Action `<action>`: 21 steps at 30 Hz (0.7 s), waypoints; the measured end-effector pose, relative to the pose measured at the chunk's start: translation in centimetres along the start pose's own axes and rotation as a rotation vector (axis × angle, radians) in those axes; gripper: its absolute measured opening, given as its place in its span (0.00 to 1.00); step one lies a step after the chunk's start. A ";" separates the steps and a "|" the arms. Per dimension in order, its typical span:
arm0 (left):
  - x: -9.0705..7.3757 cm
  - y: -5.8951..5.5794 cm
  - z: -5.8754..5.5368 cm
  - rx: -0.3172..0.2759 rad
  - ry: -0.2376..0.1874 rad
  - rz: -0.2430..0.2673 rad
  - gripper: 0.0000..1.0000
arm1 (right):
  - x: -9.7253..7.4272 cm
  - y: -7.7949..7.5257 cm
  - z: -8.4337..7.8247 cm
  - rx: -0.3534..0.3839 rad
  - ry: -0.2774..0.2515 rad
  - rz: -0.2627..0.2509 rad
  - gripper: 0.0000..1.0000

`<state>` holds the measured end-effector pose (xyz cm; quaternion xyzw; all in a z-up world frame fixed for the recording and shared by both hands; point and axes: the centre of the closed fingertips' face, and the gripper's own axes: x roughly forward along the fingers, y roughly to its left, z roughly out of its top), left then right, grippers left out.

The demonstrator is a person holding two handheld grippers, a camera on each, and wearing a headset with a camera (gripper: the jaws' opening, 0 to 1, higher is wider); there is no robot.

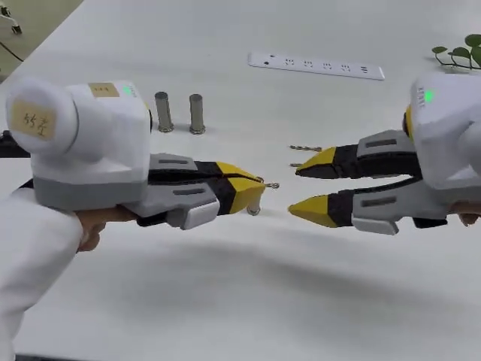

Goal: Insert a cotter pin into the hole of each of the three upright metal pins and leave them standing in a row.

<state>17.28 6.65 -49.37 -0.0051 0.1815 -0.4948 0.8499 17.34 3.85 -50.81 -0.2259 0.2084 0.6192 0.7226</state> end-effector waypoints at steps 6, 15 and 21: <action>-0.2 -1.1 0.2 0.029 -0.010 -0.053 0.00 | 0.2 1.4 0.6 0.091 -0.050 0.116 0.17; -0.3 -2.6 0.1 0.060 -0.002 -0.130 0.00 | 0.8 3.0 1.1 0.086 -0.056 0.174 0.10; -0.3 -2.9 0.1 0.052 -0.003 -0.160 0.00 | 1.0 4.0 0.8 0.079 -0.041 0.206 0.03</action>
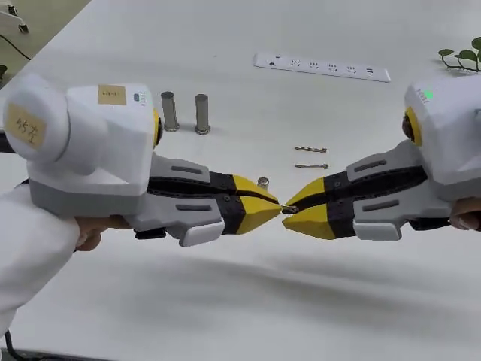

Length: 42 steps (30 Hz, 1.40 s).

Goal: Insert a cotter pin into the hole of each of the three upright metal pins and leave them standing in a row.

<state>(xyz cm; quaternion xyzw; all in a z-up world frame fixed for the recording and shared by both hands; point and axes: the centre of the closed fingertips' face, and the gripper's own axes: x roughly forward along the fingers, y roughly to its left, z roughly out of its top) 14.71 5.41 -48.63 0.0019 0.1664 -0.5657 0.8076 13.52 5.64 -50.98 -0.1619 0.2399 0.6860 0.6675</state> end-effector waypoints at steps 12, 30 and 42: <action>0.1 -0.8 -0.6 0.013 0.030 -0.037 0.00 | -0.2 0.9 -0.1 0.011 0.006 0.042 0.00; 0.3 -1.4 -1.7 0.026 0.082 -0.056 0.00 | -0.5 1.6 -0.8 0.015 0.061 0.090 0.00; 0.0 2.1 -2.1 0.036 0.103 0.072 0.03 | -0.9 -0.8 -1.5 0.032 0.049 -0.015 0.00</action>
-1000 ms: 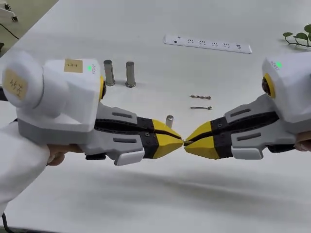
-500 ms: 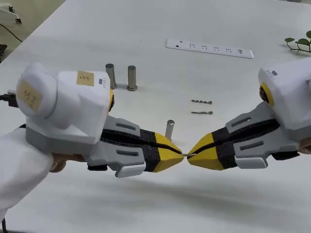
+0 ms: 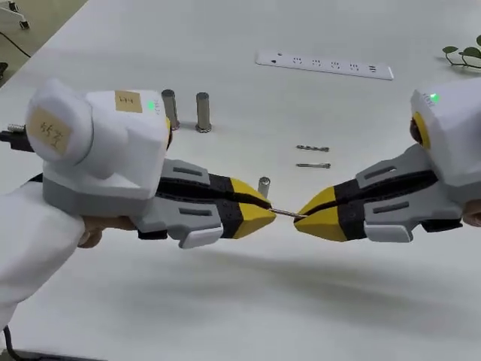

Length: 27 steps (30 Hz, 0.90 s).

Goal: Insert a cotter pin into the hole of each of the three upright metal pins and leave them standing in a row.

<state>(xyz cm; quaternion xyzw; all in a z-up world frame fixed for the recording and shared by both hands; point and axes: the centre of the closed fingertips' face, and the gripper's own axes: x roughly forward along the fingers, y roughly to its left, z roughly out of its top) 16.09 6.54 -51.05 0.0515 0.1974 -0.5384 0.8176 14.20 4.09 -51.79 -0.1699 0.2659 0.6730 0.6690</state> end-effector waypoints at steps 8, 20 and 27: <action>0.5 2.0 0.3 -0.020 -0.013 0.034 0.13 | -0.4 -2.8 -1.2 0.015 0.018 -0.053 0.00; 2.2 5.2 -0.6 -0.021 0.036 0.077 0.21 | 0.4 -5.8 -3.3 0.036 0.089 -0.099 0.00; 3.1 5.9 -1.4 -0.021 0.075 0.064 0.20 | 1.1 -7.1 -3.6 0.030 0.098 -0.088 0.00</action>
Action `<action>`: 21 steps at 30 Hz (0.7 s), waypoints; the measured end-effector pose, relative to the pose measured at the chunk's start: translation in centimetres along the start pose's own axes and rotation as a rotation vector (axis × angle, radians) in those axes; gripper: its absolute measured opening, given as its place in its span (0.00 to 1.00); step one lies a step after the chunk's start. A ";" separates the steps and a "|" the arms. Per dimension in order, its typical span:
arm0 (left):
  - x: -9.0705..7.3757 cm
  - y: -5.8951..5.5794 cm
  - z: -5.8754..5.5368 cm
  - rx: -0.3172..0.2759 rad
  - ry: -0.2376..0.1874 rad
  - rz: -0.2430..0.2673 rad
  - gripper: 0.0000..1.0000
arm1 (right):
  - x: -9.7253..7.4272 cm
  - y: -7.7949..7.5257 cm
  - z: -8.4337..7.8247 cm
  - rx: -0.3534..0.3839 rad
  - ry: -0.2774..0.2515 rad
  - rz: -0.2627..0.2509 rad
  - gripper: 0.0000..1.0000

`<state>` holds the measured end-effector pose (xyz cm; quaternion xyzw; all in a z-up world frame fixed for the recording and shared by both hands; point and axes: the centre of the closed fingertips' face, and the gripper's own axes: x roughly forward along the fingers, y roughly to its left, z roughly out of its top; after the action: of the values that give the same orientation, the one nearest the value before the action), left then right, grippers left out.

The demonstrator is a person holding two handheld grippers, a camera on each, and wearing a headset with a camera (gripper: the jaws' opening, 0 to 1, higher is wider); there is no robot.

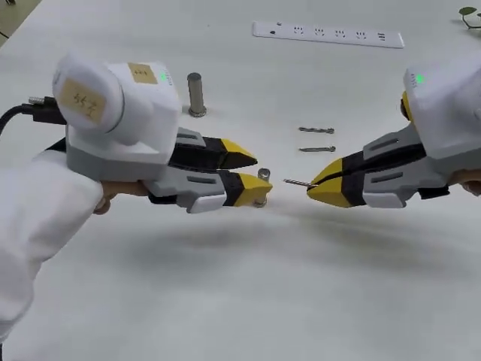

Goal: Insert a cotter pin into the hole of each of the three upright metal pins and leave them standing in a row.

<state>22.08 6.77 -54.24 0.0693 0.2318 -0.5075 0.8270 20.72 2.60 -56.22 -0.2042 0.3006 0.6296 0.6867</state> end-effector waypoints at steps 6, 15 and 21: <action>0.6 0.3 -0.5 0.014 0.035 -0.016 0.15 | 0.5 -0.5 0.0 -0.019 0.012 0.003 0.00; 1.1 0.4 -0.9 0.078 0.074 -0.042 0.06 | 0.8 -0.5 0.4 -0.051 0.019 0.008 0.00; 1.1 0.3 -0.9 0.107 0.090 -0.044 0.06 | 0.9 -0.5 0.8 -0.067 0.017 0.004 0.00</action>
<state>22.52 6.37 -55.54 0.1309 0.2430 -0.5336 0.7994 21.35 3.69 -56.29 -0.2318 0.2855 0.6388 0.6758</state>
